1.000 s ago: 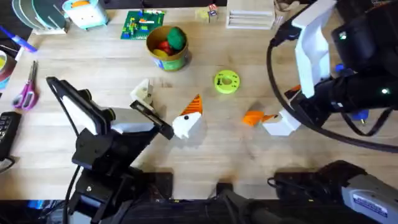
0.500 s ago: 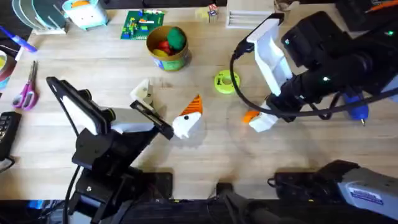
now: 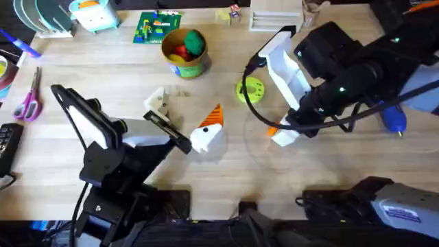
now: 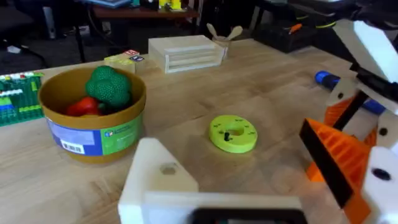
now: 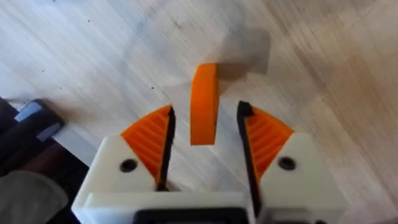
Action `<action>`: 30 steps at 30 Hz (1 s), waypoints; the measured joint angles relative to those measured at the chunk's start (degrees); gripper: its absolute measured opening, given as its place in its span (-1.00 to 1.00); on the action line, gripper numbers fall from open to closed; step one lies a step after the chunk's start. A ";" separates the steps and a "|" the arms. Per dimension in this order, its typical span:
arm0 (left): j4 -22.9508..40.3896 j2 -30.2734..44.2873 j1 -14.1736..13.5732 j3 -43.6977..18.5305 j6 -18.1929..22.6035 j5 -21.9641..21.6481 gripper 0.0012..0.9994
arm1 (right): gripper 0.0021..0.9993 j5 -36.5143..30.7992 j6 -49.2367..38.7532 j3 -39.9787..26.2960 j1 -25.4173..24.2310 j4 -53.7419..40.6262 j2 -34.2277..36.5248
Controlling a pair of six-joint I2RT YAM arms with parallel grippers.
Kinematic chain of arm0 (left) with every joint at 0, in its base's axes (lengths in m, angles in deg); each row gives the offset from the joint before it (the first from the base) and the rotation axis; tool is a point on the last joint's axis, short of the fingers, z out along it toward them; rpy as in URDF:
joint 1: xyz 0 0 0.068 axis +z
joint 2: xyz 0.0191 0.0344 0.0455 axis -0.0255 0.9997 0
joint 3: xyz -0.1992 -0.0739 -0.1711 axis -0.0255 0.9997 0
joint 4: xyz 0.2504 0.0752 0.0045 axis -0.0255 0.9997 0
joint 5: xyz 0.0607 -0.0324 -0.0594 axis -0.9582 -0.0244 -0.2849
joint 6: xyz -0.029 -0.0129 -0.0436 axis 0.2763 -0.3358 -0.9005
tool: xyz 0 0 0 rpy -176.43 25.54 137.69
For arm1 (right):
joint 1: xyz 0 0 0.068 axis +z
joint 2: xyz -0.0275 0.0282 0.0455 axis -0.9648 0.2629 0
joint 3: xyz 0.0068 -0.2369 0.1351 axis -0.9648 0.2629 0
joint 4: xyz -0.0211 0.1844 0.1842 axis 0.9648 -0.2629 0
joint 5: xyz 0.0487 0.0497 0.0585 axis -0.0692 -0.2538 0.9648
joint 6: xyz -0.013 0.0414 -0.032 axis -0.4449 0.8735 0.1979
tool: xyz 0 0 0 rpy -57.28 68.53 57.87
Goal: Pick up the gripper from the table and insert it into the empty holder that is missing its gripper. Then pick up a screw, insert it into the mounting hole, and use the screwdriver to tighten it. Finally, clean up the table by picking up the vegetable and placing it into the bucket.
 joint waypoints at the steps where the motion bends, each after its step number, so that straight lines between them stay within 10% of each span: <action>1: 0.00 -0.02 0.00 0.00 0.00 0.00 0.99 | 0.19 -0.02 0.00 0.00 0.00 0.04 0.00; 12: 0.00 0.00 0.00 0.00 0.00 -0.01 0.99 | -0.94 -0.36 -0.36 -0.03 -0.02 -0.40 0.00; 30: 0.00 0.00 0.00 0.00 0.00 0.00 0.99 | -0.98 0.96 6.97 -10.95 -5.79 -3.55 -10.96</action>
